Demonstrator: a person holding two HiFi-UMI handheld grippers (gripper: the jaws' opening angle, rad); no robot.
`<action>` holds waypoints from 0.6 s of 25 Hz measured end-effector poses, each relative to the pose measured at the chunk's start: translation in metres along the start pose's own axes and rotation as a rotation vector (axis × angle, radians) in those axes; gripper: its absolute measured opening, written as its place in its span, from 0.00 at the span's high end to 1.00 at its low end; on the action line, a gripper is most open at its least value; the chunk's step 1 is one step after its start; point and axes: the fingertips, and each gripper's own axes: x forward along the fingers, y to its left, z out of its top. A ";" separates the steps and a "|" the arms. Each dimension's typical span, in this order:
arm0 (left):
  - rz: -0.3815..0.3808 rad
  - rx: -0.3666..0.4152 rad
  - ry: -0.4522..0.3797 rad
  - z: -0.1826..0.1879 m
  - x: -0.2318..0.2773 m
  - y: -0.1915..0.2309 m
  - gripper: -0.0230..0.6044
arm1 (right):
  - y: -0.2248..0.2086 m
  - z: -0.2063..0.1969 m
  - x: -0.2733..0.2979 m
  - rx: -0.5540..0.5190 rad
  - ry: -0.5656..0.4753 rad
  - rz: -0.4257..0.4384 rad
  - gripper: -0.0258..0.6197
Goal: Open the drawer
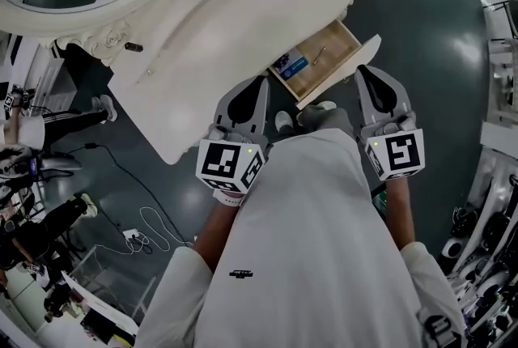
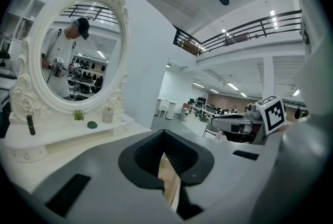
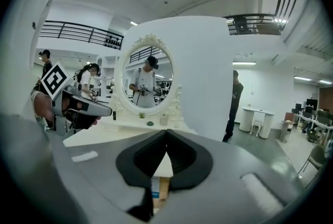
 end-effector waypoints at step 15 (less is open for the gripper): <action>-0.013 0.020 -0.057 0.023 -0.019 -0.007 0.95 | -0.009 0.030 -0.024 0.047 -0.099 -0.053 0.94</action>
